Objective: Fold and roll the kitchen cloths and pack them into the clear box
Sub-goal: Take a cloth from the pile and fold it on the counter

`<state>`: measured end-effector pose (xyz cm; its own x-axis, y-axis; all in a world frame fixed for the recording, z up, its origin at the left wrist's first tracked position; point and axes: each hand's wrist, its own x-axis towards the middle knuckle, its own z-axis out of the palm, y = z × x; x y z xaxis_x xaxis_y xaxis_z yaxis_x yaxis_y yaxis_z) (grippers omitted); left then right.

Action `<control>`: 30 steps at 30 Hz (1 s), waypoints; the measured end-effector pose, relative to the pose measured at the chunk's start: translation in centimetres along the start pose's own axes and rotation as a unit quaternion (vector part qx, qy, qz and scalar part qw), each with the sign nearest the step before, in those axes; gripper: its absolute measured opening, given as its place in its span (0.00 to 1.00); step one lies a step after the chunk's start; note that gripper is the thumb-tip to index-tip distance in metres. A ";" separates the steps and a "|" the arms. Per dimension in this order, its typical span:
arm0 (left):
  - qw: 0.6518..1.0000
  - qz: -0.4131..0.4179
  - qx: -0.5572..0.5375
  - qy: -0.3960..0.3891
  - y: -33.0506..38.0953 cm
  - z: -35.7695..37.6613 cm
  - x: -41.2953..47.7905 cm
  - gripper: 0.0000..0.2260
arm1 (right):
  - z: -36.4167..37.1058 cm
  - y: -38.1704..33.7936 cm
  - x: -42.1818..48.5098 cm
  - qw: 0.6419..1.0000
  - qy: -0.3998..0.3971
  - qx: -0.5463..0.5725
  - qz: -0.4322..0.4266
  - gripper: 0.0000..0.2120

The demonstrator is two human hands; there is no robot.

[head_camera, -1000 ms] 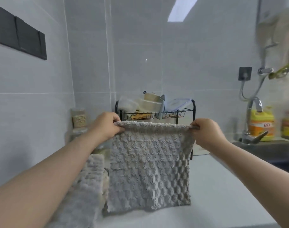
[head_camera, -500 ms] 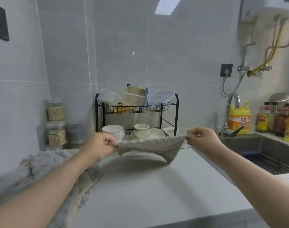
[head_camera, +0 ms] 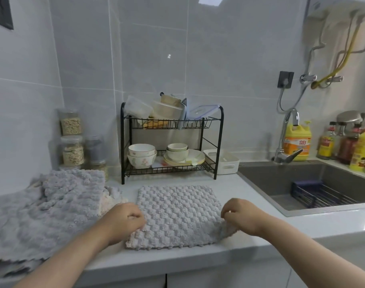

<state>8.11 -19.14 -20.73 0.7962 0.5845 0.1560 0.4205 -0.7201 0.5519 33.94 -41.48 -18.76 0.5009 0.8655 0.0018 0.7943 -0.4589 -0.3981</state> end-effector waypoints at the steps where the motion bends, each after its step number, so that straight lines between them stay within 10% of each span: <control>1: 0.999 0.014 0.043 0.009 0.4 0.1 0.4 0.06 | 0.3 -0.4 0.4 1.000 0.018 -0.023 -0.012 0.16; 6: 0.973 0.015 0.170 -0.157 0.3 2.5 2.0 0.43 | 3.3 -2.3 1.9 0.990 -0.037 -0.130 -0.050 0.30; 11: 0.945 0.011 0.263 -0.194 -0.6 3.7 2.8 0.47 | 4.7 -1.1 3.2 0.982 -0.069 -0.175 -0.022 0.44; 15: 0.966 0.016 0.197 -0.167 0.0 3.3 3.4 0.53 | 4.7 -1.1 4.1 0.984 -0.029 -0.168 -0.046 0.30; 20: 0.993 -0.045 0.104 -0.035 -0.6 1.6 9.4 0.29 | 2.6 -1.1 8.9 0.993 0.095 -0.065 -0.014 0.21; 30: 0.956 -0.116 0.270 -0.028 -5.8 2.2 20.3 0.04 | 2.9 2.2 22.5 0.992 0.037 -0.092 0.083 0.23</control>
<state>22.79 -3.95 -22.58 0.6708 0.7411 0.0279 0.7389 -0.6710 0.0615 45.93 -22.44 -22.28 0.6478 0.7615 0.0204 0.7452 -0.6279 -0.2246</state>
